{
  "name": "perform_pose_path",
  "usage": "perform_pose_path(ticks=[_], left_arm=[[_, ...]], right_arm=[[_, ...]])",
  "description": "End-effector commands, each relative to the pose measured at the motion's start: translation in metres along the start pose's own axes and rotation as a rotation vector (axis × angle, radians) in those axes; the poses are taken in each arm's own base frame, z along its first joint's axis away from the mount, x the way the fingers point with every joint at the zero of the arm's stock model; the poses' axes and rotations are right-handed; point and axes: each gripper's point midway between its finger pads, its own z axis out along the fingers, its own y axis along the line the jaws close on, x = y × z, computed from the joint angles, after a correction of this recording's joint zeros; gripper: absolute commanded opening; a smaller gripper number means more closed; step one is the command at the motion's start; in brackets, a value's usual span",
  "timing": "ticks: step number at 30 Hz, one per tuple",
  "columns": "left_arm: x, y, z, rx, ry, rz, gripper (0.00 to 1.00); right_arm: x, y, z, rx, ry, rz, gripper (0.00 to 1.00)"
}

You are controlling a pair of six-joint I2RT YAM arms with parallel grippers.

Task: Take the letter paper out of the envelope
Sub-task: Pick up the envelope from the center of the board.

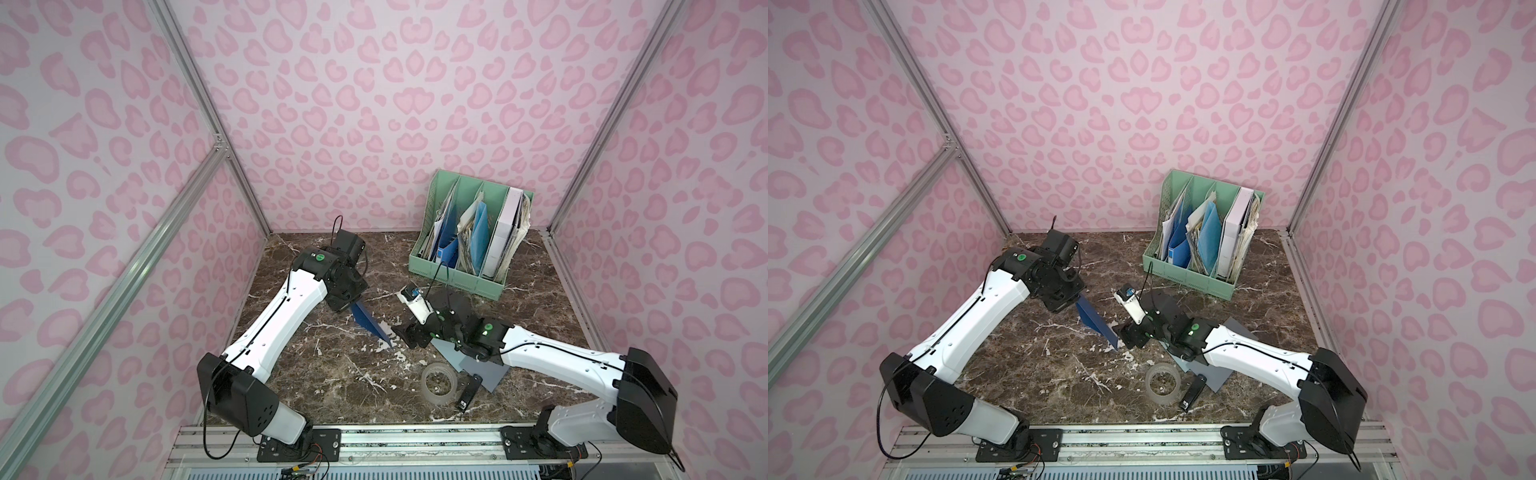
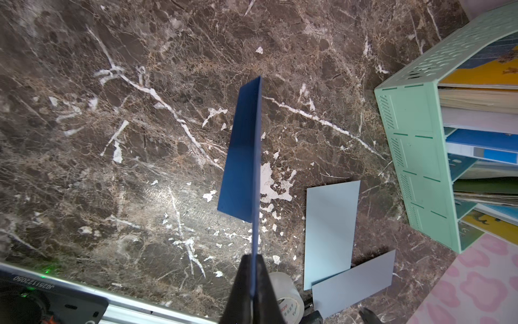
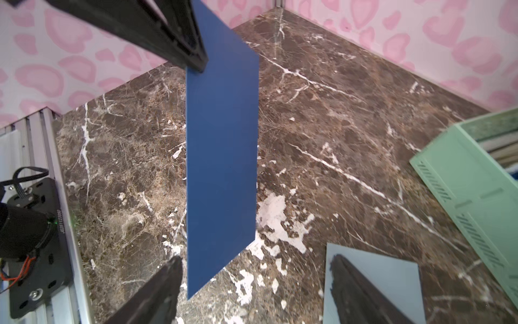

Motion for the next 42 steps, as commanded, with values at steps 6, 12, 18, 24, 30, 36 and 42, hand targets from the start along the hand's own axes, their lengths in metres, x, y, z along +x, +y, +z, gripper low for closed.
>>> perform_pose_path(ticks=[6,12,18,24,30,36,42], left_arm=[[0.002,0.007,-0.016,-0.012,0.049,0.043,0.0],[-0.009,0.002,-0.023,0.047,0.005,0.053,0.0],[-0.025,-0.009,-0.034,0.157,-0.025,-0.044,0.0],[-0.035,-0.032,-0.051,0.288,0.02,-0.188,0.0],[-0.037,-0.06,-0.051,0.413,0.133,-0.346,0.0],[-0.034,-0.076,-0.059,0.454,0.201,-0.366,0.0],[-0.028,-0.08,-0.062,0.47,0.241,-0.373,0.0]], right_arm=[[-0.043,0.014,0.031,0.023,-0.133,-0.062,0.83],[-0.055,0.028,0.033,-0.009,-0.161,-0.05,0.82],[-0.059,0.005,0.003,0.088,-0.248,0.081,0.84],[-0.078,-0.025,-0.063,0.131,-0.456,0.085,0.95],[-0.051,-0.03,-0.08,0.205,-0.474,-0.122,0.99],[-0.037,-0.057,-0.085,0.319,-0.471,-0.251,0.93],[-0.038,-0.085,-0.075,0.372,-0.445,-0.284,0.8]])
